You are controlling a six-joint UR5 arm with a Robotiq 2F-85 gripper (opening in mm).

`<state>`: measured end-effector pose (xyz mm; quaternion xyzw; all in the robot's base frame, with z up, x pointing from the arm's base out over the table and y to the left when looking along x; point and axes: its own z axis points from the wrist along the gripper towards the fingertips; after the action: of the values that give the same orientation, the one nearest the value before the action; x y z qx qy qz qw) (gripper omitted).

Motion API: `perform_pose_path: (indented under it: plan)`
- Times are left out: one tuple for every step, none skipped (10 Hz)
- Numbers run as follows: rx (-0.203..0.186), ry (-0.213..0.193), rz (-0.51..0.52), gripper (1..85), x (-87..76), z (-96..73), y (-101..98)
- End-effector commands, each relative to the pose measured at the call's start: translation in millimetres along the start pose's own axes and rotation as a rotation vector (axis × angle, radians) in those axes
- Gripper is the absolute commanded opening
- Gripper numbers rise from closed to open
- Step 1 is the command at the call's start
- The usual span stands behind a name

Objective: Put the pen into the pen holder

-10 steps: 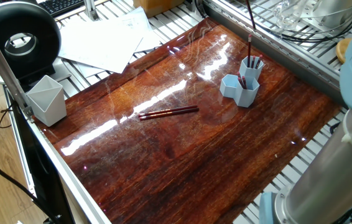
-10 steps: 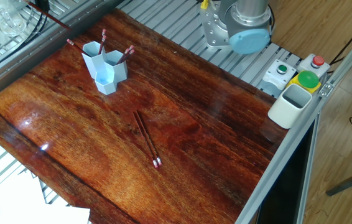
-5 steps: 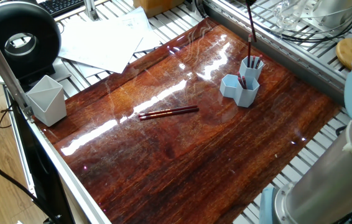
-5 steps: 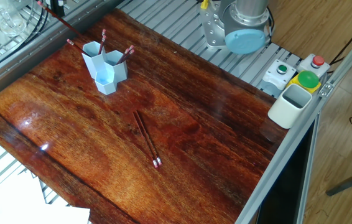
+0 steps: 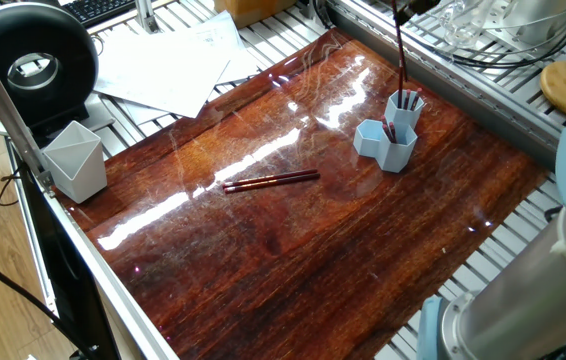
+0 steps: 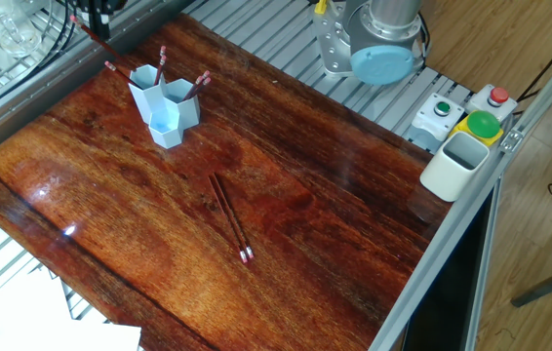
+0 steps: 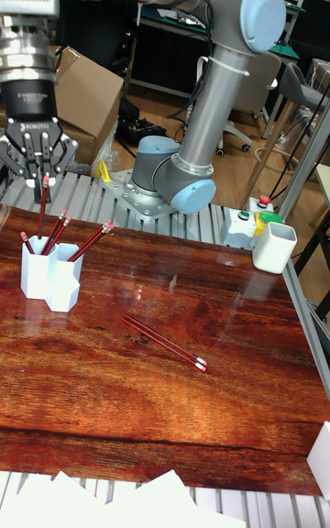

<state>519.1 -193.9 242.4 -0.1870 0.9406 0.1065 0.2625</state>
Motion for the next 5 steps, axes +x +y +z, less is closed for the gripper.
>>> perform_pose_path:
  plan:
    - [0.019,-0.028,-0.006,1.0,3.3,12.8,-1.6]
    - [0.022,-0.028,-0.007,1.0,6.0,15.2,-2.7]
    - [0.024,-0.032,-0.009,1.0,9.3,18.7,-2.5]
    - [0.033,-0.035,-0.007,1.0,12.7,22.2,-3.4]
    - [0.042,-0.034,-0.002,1.0,15.6,24.9,-3.7]
